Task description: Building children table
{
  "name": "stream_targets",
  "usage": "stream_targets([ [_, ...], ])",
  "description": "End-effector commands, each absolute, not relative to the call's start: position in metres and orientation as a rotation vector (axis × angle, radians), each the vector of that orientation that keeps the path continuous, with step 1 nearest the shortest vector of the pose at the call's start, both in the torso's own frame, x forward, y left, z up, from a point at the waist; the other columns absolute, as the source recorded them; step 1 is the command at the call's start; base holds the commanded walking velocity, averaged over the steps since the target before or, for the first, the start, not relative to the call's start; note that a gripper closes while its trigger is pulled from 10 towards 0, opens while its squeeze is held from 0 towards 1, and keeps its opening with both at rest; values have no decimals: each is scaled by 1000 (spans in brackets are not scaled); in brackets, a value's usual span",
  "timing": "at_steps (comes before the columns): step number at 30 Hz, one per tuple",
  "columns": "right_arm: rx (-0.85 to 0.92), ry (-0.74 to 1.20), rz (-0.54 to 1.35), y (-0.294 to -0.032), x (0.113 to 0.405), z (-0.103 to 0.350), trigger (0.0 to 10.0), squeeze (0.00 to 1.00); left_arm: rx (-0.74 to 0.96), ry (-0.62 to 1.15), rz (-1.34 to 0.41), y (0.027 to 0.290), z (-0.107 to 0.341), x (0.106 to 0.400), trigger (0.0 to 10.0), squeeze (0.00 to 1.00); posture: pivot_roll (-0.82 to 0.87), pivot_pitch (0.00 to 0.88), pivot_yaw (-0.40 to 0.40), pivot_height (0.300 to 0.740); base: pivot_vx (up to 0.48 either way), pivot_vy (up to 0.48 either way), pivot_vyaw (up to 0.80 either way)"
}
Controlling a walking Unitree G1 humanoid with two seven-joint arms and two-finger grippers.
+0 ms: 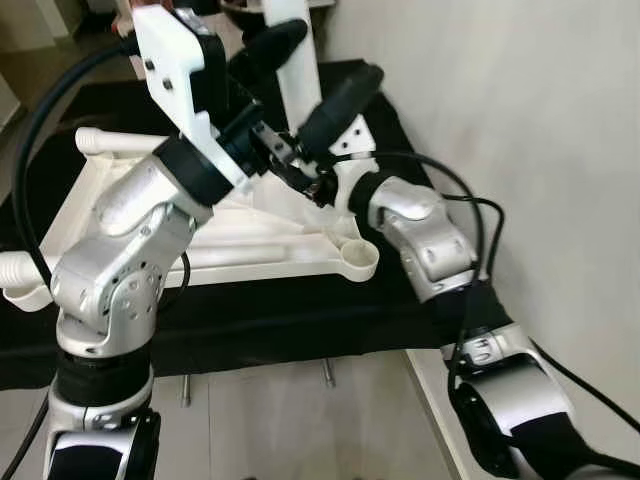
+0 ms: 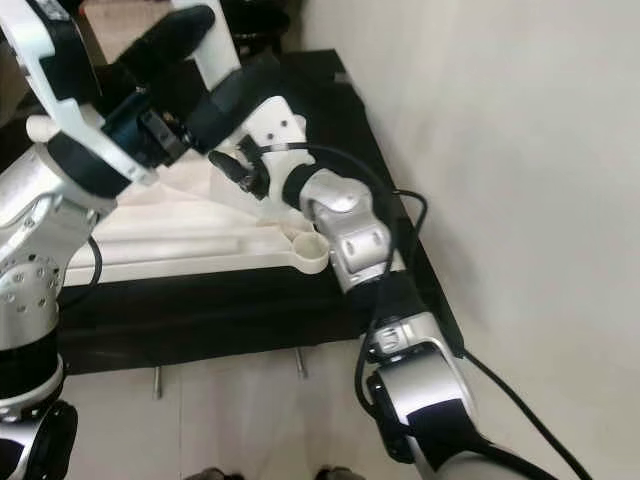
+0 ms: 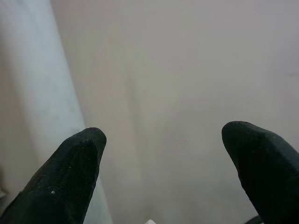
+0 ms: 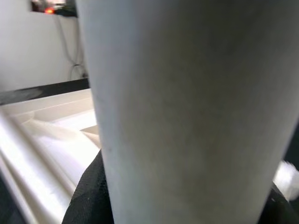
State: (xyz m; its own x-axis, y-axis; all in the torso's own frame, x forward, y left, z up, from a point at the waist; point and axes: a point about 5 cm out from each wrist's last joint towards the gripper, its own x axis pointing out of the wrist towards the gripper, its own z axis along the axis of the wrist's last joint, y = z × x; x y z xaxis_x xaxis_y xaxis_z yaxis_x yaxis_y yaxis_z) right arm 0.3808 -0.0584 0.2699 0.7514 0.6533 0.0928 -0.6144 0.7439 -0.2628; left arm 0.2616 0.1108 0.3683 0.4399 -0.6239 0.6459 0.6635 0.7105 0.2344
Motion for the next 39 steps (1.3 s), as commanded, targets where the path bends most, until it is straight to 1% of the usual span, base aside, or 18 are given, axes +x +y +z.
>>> stream_targets([
  [1,-164,-188,654,-62,385,277,10000,0,-61,-778,-792,110,367,264,10000,0,-57,28,6,740,0,0,0],
  [3,-143,-202,645,-63,385,280,10000,0,-70,-771,-779,108,363,266,10000,0,-60,25,4,740,0,0,0],
  [7,-184,-223,678,-57,381,277,10000,0,-105,-768,-742,108,359,270,10000,0,-57,21,-1,740,0,0,0],
  [12,-189,-235,703,-50,377,273,10000,0,-100,-781,-716,107,360,274,10000,0,-60,14,-1,740,0,0,0],
  [19,-241,-266,781,-38,369,270,10000,0,-111,-811,-662,112,366,280,10000,0,-67,7,4,740,0,0,0],
  [27,-256,-269,808,-34,366,267,10000,0,-118,-843,-616,114,374,282,10000,0,-73,10,10,740,0,0,0],
  [30,-285,-287,835,-32,363,267,10000,0,-116,-848,-585,117,375,284,10000,0,-73,12,12,740,0,0,0],
  [32,-381,-343,911,-27,354,266,10000,0,-115,-831,-515,124,375,291,10000,0,-74,13,17,740,0,0,0],
  [33,-454,-370,946,-25,349,264,10000,0,-107,-817,-476,127,375,294,6353,0,-76,12,20,740,0,0,0],
  [34,-503,-387,968,-23,345,262,10000,0,-101,-808,-451,130,374,297,6353,0,-76,12,21,740,0,0,0],
  [35,-503,-387,968,-23,345,262,10000,0,-101,-808,-451,130,374,297,6353,0,-76,12,21,740,0,0,0],
  [36,-540,-394,982,-22,343,260,10000,0,-103,-794,-439,131,374,299,0,0,-75,12,22,740,0,0,0],
  [39,-562,-395,981,-21,343,258,10000,0,-109,-788,-453,129,373,300,0,0,-76,12,23,740,0,0,0],
])
